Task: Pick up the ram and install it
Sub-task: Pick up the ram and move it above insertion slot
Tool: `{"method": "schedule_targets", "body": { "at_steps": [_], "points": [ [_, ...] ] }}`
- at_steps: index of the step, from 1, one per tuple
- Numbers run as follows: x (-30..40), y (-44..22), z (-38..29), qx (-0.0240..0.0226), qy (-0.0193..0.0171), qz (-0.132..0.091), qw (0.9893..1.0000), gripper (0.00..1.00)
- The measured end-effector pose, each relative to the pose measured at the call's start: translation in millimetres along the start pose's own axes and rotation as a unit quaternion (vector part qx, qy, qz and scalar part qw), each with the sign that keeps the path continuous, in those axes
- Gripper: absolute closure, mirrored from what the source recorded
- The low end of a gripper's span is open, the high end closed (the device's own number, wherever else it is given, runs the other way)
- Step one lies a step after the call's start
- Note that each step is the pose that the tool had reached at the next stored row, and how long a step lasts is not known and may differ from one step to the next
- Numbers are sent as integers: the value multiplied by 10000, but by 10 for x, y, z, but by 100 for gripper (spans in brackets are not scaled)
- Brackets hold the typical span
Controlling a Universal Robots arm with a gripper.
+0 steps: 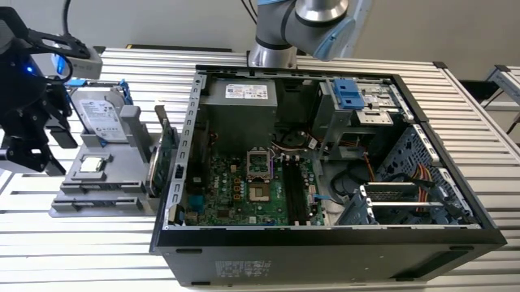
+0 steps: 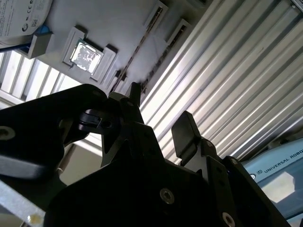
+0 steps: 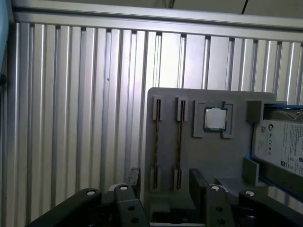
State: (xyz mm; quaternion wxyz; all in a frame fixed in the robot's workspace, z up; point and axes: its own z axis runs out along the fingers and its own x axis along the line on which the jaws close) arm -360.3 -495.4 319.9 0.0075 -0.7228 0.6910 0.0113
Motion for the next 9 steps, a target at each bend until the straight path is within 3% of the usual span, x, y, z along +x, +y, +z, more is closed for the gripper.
{"method": "schedule_targets", "body": {
  "at_steps": [9],
  "points": [
    [1,0,59,0,2,0,10000,0]
  ]
}}
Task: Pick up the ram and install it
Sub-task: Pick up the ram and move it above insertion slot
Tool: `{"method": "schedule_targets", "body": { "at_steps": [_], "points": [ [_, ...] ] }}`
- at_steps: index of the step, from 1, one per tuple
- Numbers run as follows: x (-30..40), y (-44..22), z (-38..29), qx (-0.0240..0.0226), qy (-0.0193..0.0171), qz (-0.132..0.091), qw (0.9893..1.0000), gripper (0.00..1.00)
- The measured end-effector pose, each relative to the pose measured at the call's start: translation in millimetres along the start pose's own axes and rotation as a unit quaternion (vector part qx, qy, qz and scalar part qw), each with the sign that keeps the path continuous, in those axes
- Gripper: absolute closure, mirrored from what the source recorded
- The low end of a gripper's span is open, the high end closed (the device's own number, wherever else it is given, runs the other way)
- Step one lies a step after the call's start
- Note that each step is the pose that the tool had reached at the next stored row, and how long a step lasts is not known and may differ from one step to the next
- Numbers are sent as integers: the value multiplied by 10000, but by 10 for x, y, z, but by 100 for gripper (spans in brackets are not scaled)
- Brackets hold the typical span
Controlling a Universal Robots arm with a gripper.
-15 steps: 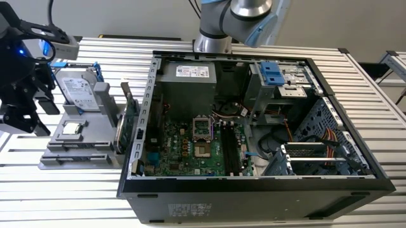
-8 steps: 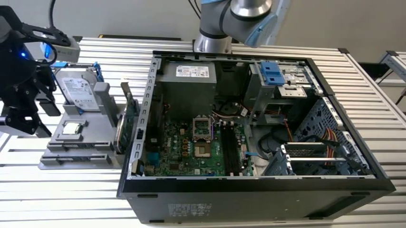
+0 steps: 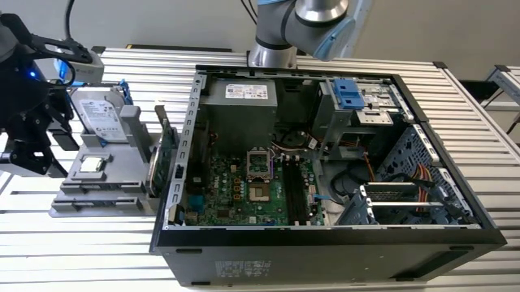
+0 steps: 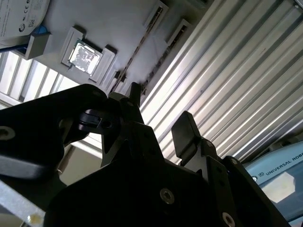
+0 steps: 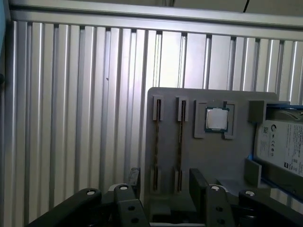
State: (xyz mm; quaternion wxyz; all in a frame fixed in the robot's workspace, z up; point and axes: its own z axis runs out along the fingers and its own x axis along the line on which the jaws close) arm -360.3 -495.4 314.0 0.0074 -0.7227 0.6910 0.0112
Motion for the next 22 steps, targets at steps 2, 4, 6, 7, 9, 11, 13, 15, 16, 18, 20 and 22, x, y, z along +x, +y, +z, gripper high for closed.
{"method": "schedule_targets", "body": {
  "at_steps": [2,4,6,7,9,11,13,15,16,18,20,22],
  "points": [
    [1,0,13,0,1,0,10000,0],
    [1,0,25,-1,1,0,10000,0],
    [1,-1,38,0,2,0,10000,0],
    [2,-1,45,0,3,0,10000,0],
    [2,0,57,-1,5,-1,10000,0],
    [2,0,70,0,6,0,10000,0],
    [3,1,84,-1,10,-1,10000,0],
    [3,2,97,-1,14,0,10000,0],
    [3,3,103,-1,16,0,10000,0],
    [3,5,117,-1,21,0,10000,0],
    [3,7,131,-2,27,0,10000,0],
    [4,7,146,-2,33,0,10000,0]
  ]
}}
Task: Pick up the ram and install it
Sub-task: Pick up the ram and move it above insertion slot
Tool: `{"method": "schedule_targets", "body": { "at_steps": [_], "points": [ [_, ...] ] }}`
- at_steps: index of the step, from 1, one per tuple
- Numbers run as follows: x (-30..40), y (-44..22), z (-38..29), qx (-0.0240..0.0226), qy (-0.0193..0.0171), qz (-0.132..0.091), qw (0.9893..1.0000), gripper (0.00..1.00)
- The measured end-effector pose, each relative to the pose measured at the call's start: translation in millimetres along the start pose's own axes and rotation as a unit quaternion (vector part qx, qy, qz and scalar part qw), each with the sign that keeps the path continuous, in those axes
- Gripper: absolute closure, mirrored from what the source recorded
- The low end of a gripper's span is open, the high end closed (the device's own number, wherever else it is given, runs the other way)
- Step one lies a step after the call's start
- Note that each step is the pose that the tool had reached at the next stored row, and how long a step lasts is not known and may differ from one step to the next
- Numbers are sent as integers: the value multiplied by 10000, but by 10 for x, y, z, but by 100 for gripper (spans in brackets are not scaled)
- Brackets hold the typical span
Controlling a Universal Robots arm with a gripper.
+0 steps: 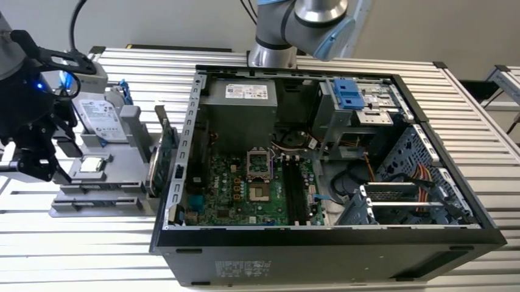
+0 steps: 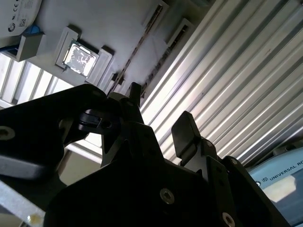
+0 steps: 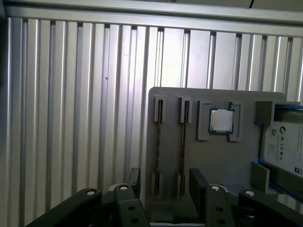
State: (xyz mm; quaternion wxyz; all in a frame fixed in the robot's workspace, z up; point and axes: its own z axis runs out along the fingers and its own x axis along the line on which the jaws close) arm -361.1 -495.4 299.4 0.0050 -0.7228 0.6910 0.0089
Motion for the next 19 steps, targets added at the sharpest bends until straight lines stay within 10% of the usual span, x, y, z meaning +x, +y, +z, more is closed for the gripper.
{"method": "schedule_targets", "body": {
  "at_steps": [19],
  "points": [
    [-5,-1,128,-2,45,0,10000,0]
  ]
}}
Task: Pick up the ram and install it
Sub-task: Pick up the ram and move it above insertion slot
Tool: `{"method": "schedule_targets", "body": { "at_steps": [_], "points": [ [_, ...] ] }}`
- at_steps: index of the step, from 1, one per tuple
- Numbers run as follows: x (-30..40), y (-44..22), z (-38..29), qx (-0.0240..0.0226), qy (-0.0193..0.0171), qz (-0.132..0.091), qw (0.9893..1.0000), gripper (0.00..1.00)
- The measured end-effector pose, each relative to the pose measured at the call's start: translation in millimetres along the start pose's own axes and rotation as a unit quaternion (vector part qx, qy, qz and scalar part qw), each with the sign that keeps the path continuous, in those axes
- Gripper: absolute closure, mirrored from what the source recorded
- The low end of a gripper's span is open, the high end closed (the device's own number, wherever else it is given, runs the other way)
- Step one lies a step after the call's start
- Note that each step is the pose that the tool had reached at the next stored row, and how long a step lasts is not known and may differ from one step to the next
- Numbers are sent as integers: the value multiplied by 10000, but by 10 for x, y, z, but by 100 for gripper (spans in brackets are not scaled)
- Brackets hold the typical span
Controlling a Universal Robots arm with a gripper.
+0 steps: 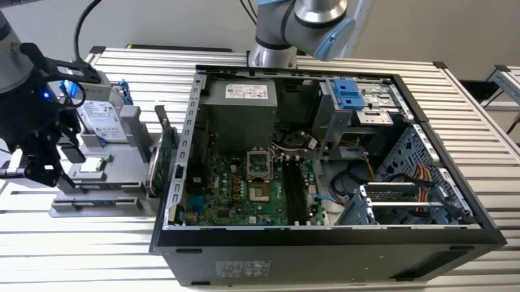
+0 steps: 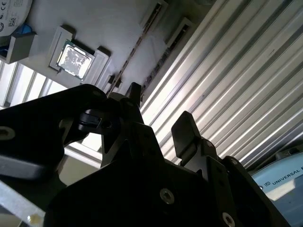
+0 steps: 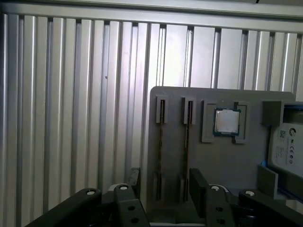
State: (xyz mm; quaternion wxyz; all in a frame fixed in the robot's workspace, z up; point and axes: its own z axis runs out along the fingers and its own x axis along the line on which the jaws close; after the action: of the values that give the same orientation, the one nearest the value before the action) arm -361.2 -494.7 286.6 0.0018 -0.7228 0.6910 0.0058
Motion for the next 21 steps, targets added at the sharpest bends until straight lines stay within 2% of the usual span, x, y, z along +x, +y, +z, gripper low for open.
{"method": "schedule_targets", "body": {
  "at_steps": [21],
  "points": [
    [-12,-1,143,0,4,0,10000,0]
  ]
}}
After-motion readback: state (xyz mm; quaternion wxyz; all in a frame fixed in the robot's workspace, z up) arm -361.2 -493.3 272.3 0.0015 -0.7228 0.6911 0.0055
